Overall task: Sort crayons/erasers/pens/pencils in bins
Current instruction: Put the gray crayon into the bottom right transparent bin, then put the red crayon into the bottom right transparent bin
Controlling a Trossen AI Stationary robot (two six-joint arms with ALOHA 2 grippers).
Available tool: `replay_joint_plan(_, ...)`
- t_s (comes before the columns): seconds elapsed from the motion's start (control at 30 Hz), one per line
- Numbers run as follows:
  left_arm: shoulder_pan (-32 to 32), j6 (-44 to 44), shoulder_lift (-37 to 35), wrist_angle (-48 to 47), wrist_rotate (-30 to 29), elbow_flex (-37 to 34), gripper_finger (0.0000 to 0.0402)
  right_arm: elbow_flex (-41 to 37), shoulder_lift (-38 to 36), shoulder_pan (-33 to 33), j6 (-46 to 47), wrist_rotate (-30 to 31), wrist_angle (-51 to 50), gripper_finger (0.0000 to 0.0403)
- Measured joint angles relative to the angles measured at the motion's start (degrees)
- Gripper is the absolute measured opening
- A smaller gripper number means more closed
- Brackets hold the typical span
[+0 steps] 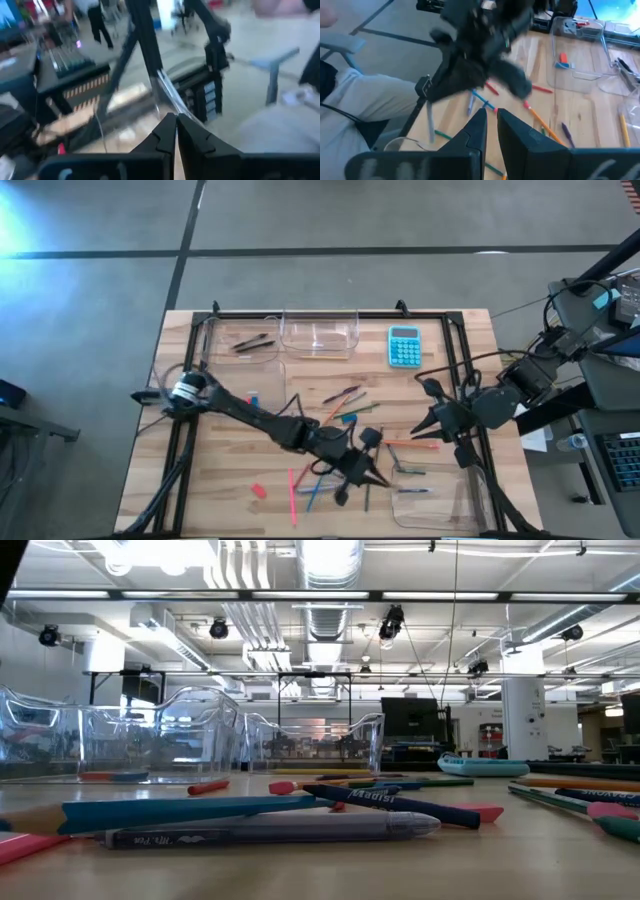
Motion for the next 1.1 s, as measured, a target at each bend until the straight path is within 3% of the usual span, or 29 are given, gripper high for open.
replay_joint_plan(0.13, 2.02, -2.62, 4.24, 7.69, 4.97, 0.47, 0.0000, -0.22, -0.06, 0.00, -0.35, 0.88, -0.15, 0.0038)
replay_joint_plan(0.37, 3.63, -5.91, 6.66, 8.24, 5.39, 1.53, 0.0005, -0.26, -0.04, 0.00, -0.38, 1.16, -0.43, 0.0038)
replay_joint_plan(0.57, 3.54, -7.24, 6.68, 6.95, 5.11, 1.44, 0.0074, -0.33, 0.08, 0.00, -0.25, 1.21, -0.42, 0.0038)
replay_joint_plan(0.67, 3.52, -7.28, 4.72, -1.94, 3.44, 1.57, 0.0121, -0.58, 0.12, 0.00, -0.12, 1.20, -0.41, 0.0038)
replay_joint_plan(0.77, 3.43, -7.41, -2.19, -16.73, -2.56, 1.24, 0.0153, -1.29, 0.12, 0.00, 0.99, 1.21, -0.30, 0.0038)
replay_joint_plan(0.87, 1.80, -10.48, -10.10, -29.62, -16.01, 0.52, 0.0161, -2.55, 0.16, 0.00, 1.86, 1.21, -0.23, 0.0038)
replay_joint_plan(0.97, 0.20, -20.18, -14.25, -43.98, -26.54, -0.89, 0.0162, -4.51, 0.16, 0.00, 2.22, 1.22, 0.21, 0.0038)
replay_joint_plan(1.1, -0.42, -36.65, -15.85, -52.55, -30.43, -5.21, 0.0162, -7.67, 0.16, 0.00, 2.18, 1.21, 1.45, 0.0038)
